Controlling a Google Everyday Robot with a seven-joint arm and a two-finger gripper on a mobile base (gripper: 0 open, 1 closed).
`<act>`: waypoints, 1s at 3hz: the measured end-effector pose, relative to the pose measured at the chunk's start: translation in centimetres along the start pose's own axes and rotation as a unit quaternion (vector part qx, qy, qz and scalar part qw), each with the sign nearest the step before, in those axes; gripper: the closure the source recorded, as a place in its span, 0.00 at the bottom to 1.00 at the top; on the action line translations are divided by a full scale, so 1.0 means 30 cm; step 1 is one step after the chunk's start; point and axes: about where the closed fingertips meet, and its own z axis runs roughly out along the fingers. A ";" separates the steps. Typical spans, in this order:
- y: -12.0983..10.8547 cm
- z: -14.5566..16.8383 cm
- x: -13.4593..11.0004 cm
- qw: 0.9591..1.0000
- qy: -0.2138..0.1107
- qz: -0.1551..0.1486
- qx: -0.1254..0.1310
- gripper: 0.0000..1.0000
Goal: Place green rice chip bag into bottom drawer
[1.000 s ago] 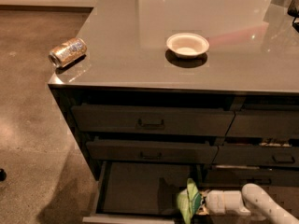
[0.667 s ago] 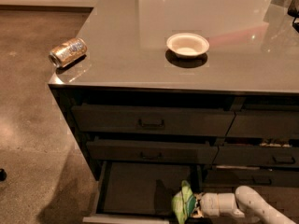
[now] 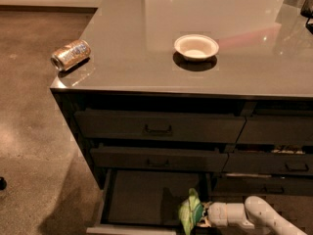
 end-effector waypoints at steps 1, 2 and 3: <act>-0.078 0.099 0.000 0.999 0.004 0.009 0.054 1.00; -0.124 0.167 0.019 0.997 0.015 0.023 0.069 1.00; -0.154 0.225 0.054 0.996 0.042 0.043 0.070 0.82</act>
Offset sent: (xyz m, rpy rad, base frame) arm 0.0707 0.0576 -0.0176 0.0293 -0.0127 -0.2101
